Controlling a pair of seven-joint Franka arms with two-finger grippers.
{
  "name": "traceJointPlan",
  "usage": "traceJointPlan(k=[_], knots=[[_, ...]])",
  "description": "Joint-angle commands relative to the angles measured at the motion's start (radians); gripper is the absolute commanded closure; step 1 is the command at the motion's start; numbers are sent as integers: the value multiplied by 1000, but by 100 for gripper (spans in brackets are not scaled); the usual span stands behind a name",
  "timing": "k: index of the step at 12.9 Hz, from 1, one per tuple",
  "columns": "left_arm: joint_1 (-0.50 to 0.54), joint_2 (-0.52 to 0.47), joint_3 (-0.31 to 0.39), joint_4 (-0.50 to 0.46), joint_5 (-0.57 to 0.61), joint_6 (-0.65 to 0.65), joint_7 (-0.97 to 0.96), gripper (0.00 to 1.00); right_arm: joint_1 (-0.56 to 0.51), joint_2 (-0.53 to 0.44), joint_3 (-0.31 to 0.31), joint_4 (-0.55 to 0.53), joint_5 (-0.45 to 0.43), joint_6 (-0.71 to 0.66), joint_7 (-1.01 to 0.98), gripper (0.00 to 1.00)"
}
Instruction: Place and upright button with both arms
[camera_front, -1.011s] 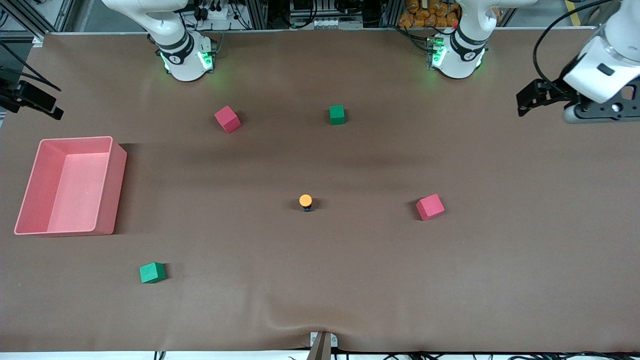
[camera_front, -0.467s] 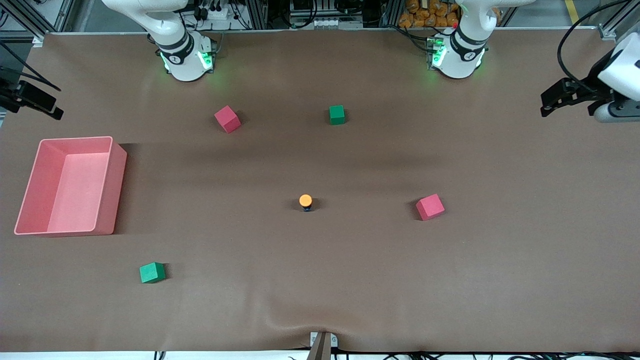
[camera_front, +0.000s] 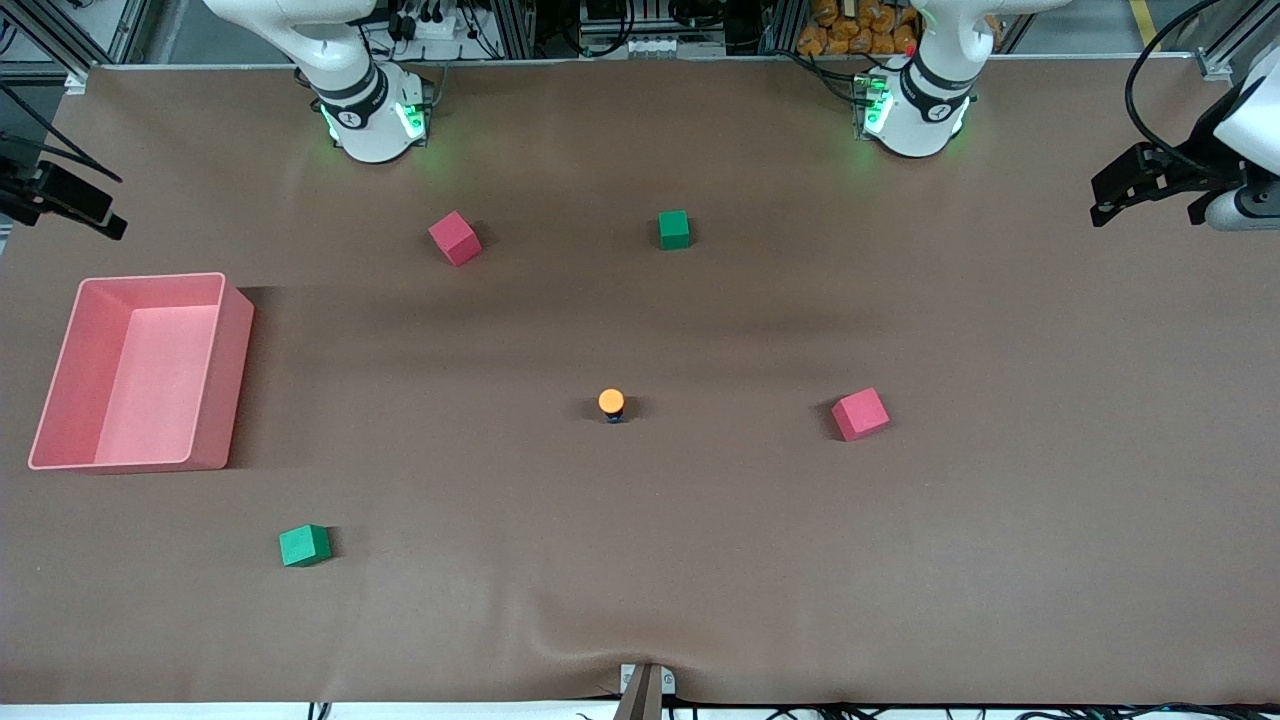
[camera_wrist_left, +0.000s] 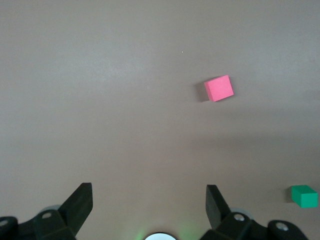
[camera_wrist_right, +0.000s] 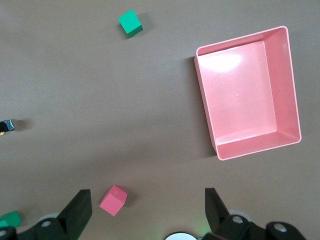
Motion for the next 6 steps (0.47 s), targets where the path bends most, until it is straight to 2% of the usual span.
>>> traceJointPlan(k=[1,6], knots=[[9,-5,-6,17,-16,-29,8,0,-22,5,11,16,14,-7,-12,0],[14,-5,0,63,-18,-81,8,0,-28,5,11,16,14,-9,-12,0]])
